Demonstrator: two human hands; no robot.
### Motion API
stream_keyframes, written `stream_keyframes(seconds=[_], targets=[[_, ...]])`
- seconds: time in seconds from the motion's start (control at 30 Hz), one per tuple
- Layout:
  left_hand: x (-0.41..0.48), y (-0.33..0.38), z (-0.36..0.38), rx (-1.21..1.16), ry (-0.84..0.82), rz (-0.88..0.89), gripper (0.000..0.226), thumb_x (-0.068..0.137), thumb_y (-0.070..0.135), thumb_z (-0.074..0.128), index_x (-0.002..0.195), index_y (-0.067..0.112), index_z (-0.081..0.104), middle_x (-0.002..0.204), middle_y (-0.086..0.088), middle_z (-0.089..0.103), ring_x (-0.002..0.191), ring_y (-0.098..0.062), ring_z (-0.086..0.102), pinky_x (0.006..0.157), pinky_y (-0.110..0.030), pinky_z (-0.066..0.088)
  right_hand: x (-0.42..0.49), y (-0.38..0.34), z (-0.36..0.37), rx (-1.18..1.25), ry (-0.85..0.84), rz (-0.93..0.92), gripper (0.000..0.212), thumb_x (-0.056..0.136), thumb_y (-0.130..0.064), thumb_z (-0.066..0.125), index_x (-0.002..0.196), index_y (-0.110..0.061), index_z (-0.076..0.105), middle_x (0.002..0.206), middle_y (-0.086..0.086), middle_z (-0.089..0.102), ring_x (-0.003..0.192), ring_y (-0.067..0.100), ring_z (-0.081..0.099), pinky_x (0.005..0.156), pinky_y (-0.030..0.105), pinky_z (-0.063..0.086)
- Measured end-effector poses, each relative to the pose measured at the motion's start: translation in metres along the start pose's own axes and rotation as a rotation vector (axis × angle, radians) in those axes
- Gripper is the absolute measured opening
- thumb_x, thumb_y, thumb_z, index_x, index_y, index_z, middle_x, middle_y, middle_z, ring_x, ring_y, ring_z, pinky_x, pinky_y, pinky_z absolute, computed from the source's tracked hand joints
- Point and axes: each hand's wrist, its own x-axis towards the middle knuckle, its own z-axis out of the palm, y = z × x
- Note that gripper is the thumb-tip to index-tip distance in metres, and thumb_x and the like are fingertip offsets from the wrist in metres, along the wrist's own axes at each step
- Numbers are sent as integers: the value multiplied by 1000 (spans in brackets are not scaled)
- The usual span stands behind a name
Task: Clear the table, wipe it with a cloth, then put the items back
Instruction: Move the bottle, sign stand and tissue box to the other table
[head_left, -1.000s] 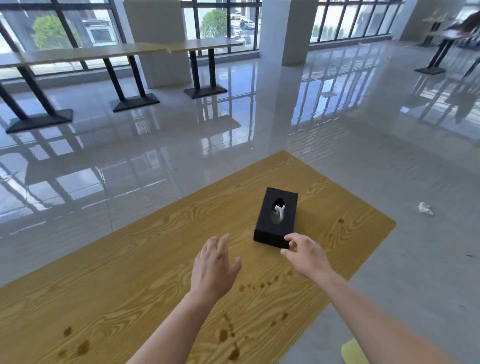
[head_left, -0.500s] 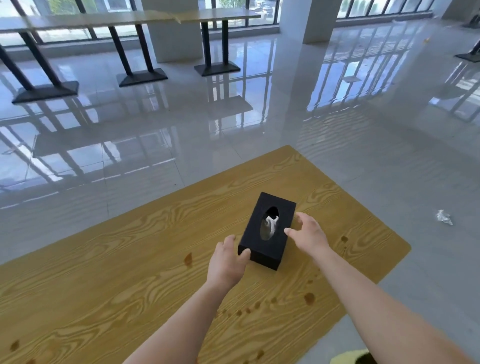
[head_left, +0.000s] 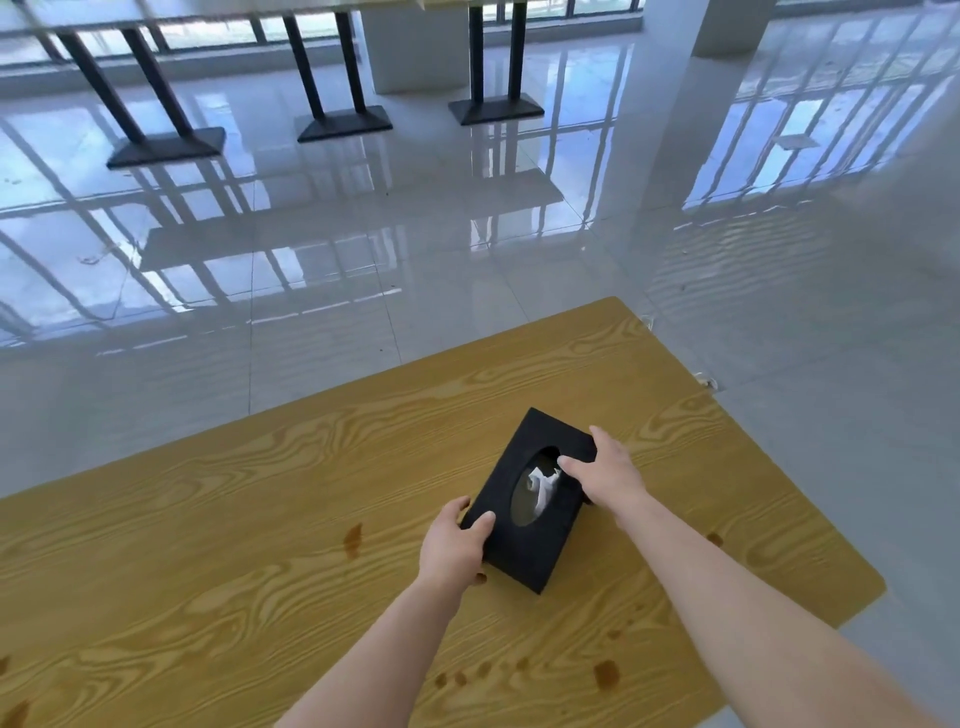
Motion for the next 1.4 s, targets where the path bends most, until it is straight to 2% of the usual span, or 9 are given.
stream_keyframes(seconds=[0.13, 0.37, 0.53, 0.6, 0.73, 0.83, 0.93, 1.2, 1.4], targets=[[0, 0, 3, -84, 17, -7, 40, 96, 34, 62, 136, 26, 56, 113, 3, 66, 95, -18, 67, 77, -41, 63, 3, -2, -1, 21, 21, 15, 68, 83, -39, 74, 142, -22, 44, 136, 4, 51, 115, 25, 57, 96, 48, 54], [-7, -5, -23, -24, 80, 79, 34, 96, 37, 60, 129, 30, 61, 106, 6, 70, 89, -16, 70, 71, -37, 63, -9, -14, 13, 90, 39, -18, 63, 82, -38, 76, 136, -24, 49, 128, 0, 54, 107, 22, 60, 86, 43, 59], [-26, -13, -56, 5, 175, 126, 31, 97, 37, 58, 127, 35, 61, 103, 10, 70, 85, -14, 70, 66, -35, 63, -24, -41, 39, 119, -3, -78, 55, 84, -31, 77, 132, -24, 52, 120, 0, 57, 95, 18, 64, 68, 35, 60], [-33, -21, -74, 10, 223, 140, 27, 96, 38, 57, 123, 37, 63, 98, 12, 72, 81, -15, 71, 68, -38, 63, -31, -55, 54, 116, -24, -109, 53, 84, -31, 77, 130, -24, 52, 118, 0, 59, 93, 16, 64, 74, 39, 61], [-49, -42, -116, 9, 310, 167, 27, 95, 41, 57, 120, 41, 65, 98, 18, 73, 92, -10, 69, 85, -42, 60, -54, -85, 92, 140, -80, -148, 56, 80, -31, 77, 130, -24, 52, 119, 0, 59, 96, 18, 65, 79, 42, 61], [-63, -61, -153, -16, 361, 168, 23, 93, 41, 57, 114, 43, 67, 103, 17, 73, 99, -11, 68, 86, -42, 60, -71, -105, 127, 144, -139, -182, 67, 70, -40, 78, 130, -27, 51, 119, -1, 61, 95, 19, 67, 78, 44, 62], [-77, -86, -194, -60, 419, 154, 30, 90, 45, 58, 119, 44, 65, 108, 15, 72, 106, -14, 67, 89, -45, 59, -95, -127, 166, 125, -171, -224, 66, 70, -41, 77, 129, -28, 52, 119, -3, 61, 95, 19, 67, 79, 44, 62], [-130, -156, -321, -138, 542, 141, 25, 95, 39, 59, 119, 42, 66, 102, 18, 71, 96, -8, 67, 86, -42, 60, -173, -188, 293, 42, -270, -316, 81, 56, -58, 71, 130, -34, 49, 122, -4, 61, 101, 20, 66, 82, 45, 61], [-158, -194, -403, -102, 610, 148, 27, 97, 38, 58, 123, 38, 64, 100, 20, 69, 94, -9, 67, 85, -42, 60, -228, -229, 369, 40, -307, -365, 82, 61, -56, 73, 135, -33, 45, 125, -3, 59, 102, 21, 66, 81, 46, 61]])
